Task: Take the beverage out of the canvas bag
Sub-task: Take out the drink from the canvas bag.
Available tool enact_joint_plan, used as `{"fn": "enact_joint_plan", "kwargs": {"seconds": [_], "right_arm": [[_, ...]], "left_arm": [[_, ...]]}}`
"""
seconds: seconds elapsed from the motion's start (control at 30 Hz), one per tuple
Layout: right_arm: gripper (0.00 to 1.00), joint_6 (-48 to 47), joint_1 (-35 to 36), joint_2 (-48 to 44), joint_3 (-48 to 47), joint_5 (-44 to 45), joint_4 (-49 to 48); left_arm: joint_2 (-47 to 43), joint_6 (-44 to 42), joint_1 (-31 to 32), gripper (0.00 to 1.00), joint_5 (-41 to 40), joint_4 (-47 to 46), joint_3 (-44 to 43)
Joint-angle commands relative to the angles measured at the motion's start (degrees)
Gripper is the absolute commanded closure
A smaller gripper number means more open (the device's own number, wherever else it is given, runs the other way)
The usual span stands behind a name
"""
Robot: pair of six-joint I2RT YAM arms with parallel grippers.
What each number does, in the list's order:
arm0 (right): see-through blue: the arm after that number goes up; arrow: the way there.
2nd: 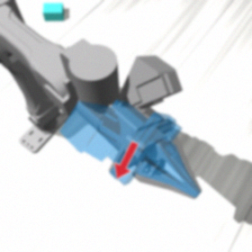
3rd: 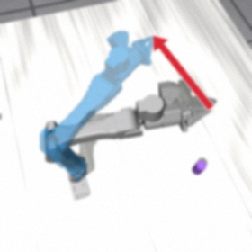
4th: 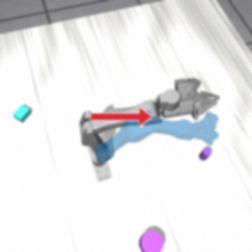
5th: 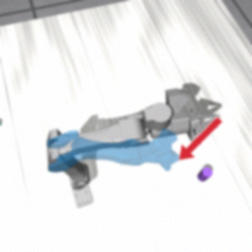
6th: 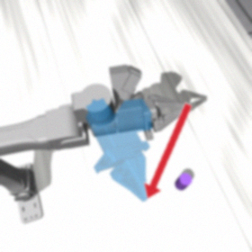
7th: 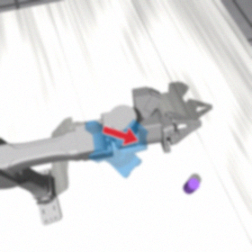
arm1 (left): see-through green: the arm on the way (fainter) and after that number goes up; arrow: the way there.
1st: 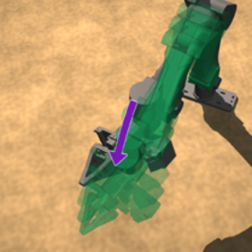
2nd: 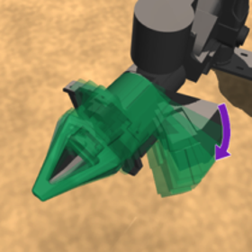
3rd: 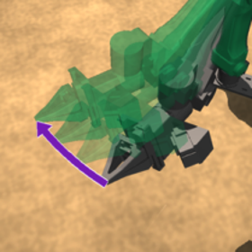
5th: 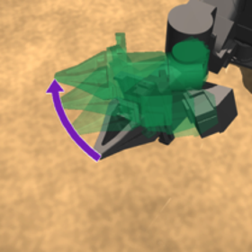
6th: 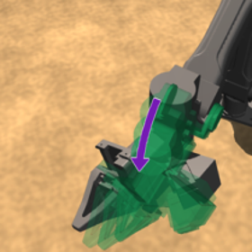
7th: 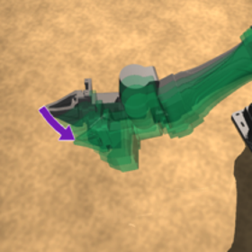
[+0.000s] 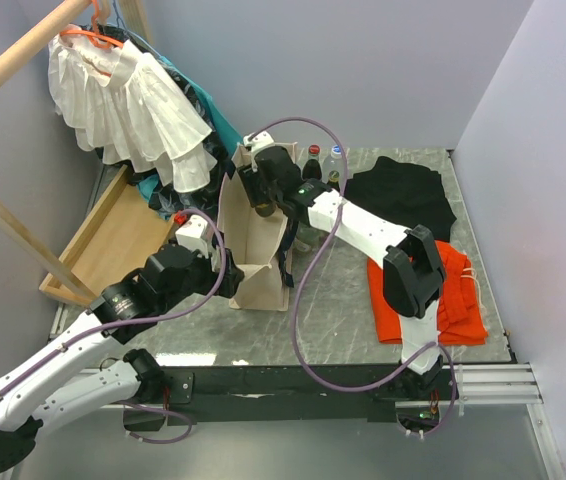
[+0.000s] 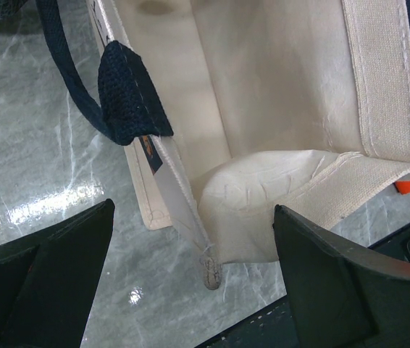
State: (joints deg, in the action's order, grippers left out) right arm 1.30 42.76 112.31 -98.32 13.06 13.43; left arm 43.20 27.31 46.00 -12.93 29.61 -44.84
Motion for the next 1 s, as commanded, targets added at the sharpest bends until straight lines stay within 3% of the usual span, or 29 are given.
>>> {"fn": "enact_joint_plan", "kwargs": {"seconds": [0.0,0.97], "right_arm": [[1.00,-0.8,0.7,-7.6,-6.3,0.9,-1.2],[1.00,-2.9,3.2,-18.4,-11.0,-2.3,7.4]], "left_arm": [[-0.4,-0.4,0.3,0.04,0.4,1.5,-0.8],[-0.5,-0.3,0.5,0.04,0.5,1.7,-0.9]]}}
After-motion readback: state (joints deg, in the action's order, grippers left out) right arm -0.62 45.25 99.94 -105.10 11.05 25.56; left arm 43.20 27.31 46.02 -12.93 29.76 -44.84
